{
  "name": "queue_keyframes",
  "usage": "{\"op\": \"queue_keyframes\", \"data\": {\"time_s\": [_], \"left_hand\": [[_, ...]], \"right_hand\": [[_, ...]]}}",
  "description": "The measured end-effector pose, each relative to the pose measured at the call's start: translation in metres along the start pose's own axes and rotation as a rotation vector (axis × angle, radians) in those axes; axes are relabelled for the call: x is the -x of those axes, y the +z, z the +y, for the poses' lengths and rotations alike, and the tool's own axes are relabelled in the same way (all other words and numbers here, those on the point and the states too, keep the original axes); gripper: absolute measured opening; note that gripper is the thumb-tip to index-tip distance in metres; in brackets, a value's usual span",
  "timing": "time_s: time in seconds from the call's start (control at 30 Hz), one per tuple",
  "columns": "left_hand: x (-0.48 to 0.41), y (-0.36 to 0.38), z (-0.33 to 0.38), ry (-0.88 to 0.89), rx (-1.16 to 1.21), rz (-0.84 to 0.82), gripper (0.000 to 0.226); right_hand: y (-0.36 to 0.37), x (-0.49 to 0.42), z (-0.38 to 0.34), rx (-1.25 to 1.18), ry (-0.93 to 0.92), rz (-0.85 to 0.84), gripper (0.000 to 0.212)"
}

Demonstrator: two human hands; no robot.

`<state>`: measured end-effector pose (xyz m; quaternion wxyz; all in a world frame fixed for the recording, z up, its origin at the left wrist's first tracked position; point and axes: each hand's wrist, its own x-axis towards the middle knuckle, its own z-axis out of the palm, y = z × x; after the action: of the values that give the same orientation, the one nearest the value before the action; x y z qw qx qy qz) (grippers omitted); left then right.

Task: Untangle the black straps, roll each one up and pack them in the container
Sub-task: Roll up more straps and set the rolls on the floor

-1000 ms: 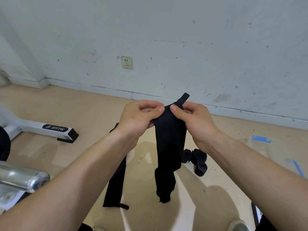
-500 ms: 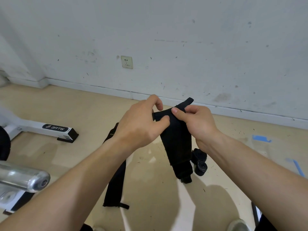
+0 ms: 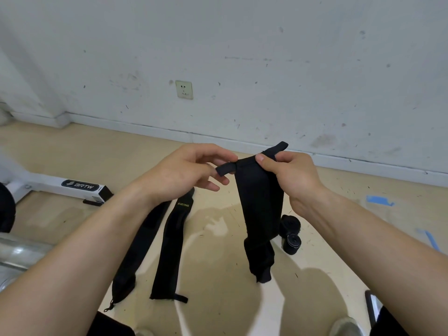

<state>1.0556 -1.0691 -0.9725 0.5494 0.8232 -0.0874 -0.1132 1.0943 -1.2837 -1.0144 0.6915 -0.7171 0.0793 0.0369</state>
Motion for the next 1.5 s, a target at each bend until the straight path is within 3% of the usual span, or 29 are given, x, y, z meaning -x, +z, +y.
{"op": "queue_keyframes", "data": {"time_s": [0.1, 0.23, 0.37, 0.53, 0.67, 0.93, 1.23, 1.5], "left_hand": [[-0.001, -0.002, -0.005, 0.048, -0.089, 0.028, 0.048], [-0.005, 0.0, -0.01, 0.088, -0.097, 0.105, 0.017], [-0.012, 0.011, -0.014, 0.093, -0.113, 0.247, 0.011], [-0.018, 0.028, -0.019, -0.002, 0.291, 0.38, 0.004], [-0.022, 0.037, -0.016, -0.018, 0.459, 0.431, 0.005], [-0.025, 0.045, -0.015, -0.061, 0.721, 0.302, 0.013], [-0.024, 0.048, -0.013, -0.111, 0.614, 0.353, 0.009], [-0.028, 0.048, -0.017, -0.15, 0.606, 0.449, 0.016]], "right_hand": [[0.001, 0.001, 0.001, 0.002, 0.007, -0.033, 0.02], [0.005, 0.006, 0.002, -0.012, 0.005, -0.08, 0.017], [0.007, 0.006, 0.003, -0.027, 0.011, -0.108, 0.026], [0.007, 0.004, 0.003, -0.113, 0.027, -0.141, 0.022], [0.006, 0.004, 0.002, -0.155, 0.031, -0.148, 0.018], [0.006, 0.007, 0.0, -0.168, 0.039, -0.176, 0.022], [0.008, 0.01, -0.001, -0.135, -0.002, -0.163, 0.02], [0.009, 0.011, -0.002, -0.064, -0.179, -0.064, 0.003]]}}
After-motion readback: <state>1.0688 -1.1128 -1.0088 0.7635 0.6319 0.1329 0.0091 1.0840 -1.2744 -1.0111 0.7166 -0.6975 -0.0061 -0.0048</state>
